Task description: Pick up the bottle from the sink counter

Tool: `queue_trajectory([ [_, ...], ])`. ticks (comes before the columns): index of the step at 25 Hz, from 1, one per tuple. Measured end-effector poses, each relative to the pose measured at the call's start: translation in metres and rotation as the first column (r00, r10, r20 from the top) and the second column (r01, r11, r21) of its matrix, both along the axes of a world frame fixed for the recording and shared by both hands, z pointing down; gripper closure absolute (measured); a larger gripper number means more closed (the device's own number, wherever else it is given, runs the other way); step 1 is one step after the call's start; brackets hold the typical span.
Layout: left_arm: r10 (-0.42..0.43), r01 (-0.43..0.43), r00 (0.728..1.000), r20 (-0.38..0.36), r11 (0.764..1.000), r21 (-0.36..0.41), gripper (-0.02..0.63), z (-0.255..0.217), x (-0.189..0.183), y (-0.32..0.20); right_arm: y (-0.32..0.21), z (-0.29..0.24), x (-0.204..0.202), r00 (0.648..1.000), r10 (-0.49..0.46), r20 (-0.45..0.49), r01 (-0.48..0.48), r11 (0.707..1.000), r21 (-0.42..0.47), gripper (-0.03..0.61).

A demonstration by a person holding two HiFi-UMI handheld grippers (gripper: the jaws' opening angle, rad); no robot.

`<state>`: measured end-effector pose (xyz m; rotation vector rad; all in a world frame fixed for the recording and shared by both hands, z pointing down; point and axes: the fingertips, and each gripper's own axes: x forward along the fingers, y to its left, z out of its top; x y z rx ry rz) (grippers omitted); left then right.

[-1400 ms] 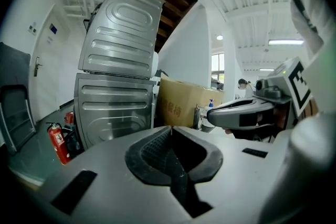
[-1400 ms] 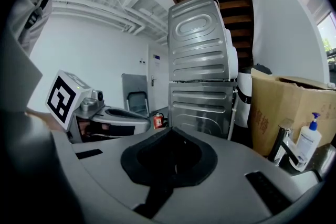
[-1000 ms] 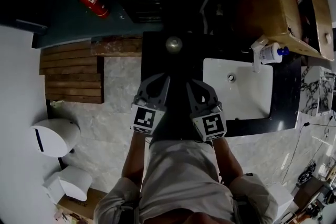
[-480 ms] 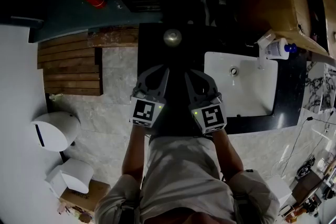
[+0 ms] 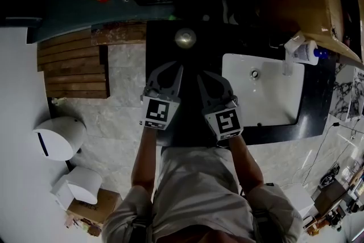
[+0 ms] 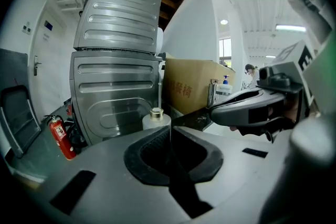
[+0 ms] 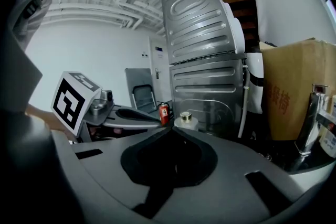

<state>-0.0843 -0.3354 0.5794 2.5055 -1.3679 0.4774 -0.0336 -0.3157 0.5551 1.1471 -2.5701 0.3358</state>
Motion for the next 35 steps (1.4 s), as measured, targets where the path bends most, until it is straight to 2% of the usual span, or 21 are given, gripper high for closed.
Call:
queue_trajectory([
  [12, -0.004, 0.005, 1.000, 0.019, 1.000, -0.028, 0.603, 0.021, -0.005, -0.016, -0.013, 0.016, -0.007, 1.000, -0.016, -0.010, 0.016, 1.000, -0.017, 0.581],
  [13, -0.006, 0.006, 1.000, 0.021, 1.000, -0.029, 0.578, 0.022, -0.005, -0.017, -0.014, 0.017, -0.007, 1.000, -0.013, -0.009, 0.013, 1.000, -0.022, 0.581],
  [14, -0.007, 0.008, 1.000, 0.022, 0.999, -0.031, 0.516, 0.024, -0.006, -0.018, -0.014, 0.019, -0.007, 1.000, -0.012, -0.009, 0.012, 1.000, -0.025, 0.581],
  [20, -0.016, 0.017, 1.000, 0.020, 0.999, -0.046, 0.485, 0.032, -0.007, -0.025, -0.016, 0.024, -0.006, 1.000, -0.013, -0.015, 0.013, 1.000, -0.029, 0.581],
  [35, 0.002, 0.000, 1.000, 0.020, 0.996, -0.087, 0.336, 0.048, 0.002, -0.051, -0.021, 0.032, -0.003, 1.000, -0.008, -0.017, 0.007, 0.999, -0.048, 0.581],
])
